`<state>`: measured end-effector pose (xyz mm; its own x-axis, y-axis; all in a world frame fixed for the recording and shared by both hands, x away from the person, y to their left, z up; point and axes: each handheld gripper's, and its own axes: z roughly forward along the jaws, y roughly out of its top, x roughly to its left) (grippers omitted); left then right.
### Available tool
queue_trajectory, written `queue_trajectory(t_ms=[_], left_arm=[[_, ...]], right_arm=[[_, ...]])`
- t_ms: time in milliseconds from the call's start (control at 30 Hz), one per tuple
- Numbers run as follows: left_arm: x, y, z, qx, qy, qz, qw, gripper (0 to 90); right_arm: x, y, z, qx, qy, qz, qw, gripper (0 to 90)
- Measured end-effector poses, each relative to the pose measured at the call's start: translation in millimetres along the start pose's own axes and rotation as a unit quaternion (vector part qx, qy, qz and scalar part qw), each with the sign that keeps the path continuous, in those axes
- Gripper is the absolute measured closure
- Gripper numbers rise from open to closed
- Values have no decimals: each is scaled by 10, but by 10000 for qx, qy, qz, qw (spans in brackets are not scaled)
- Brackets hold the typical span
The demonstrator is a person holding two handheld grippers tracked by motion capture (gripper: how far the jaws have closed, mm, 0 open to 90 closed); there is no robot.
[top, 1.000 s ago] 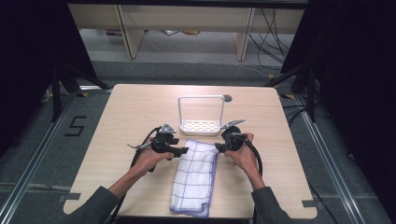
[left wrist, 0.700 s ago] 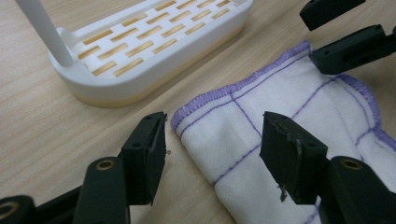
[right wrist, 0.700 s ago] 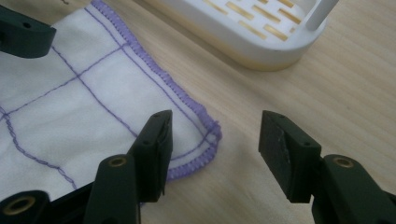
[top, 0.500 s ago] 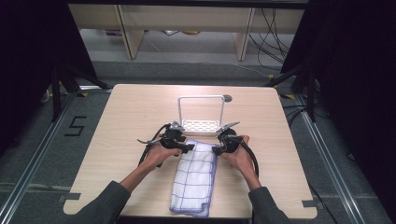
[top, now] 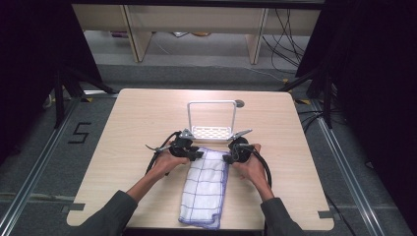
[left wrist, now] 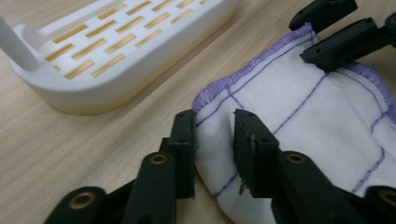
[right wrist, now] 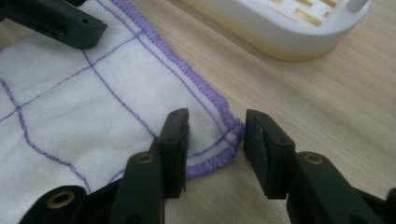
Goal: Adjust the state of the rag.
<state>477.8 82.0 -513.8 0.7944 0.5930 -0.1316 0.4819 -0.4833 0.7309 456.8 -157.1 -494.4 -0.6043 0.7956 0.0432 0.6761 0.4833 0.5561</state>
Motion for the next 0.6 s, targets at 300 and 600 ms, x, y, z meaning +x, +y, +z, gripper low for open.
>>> queue_trajectory(t_ms=[300,600], left_arm=[[-59,7,-19,-165,-13,36,9999,831],[-123,84,-210,-458,-50,121,9989,837]], right_arm=[[84,7,6,-95,109,-259,9996,835],[83,37,-147,-464,180,-351,9981,869]])
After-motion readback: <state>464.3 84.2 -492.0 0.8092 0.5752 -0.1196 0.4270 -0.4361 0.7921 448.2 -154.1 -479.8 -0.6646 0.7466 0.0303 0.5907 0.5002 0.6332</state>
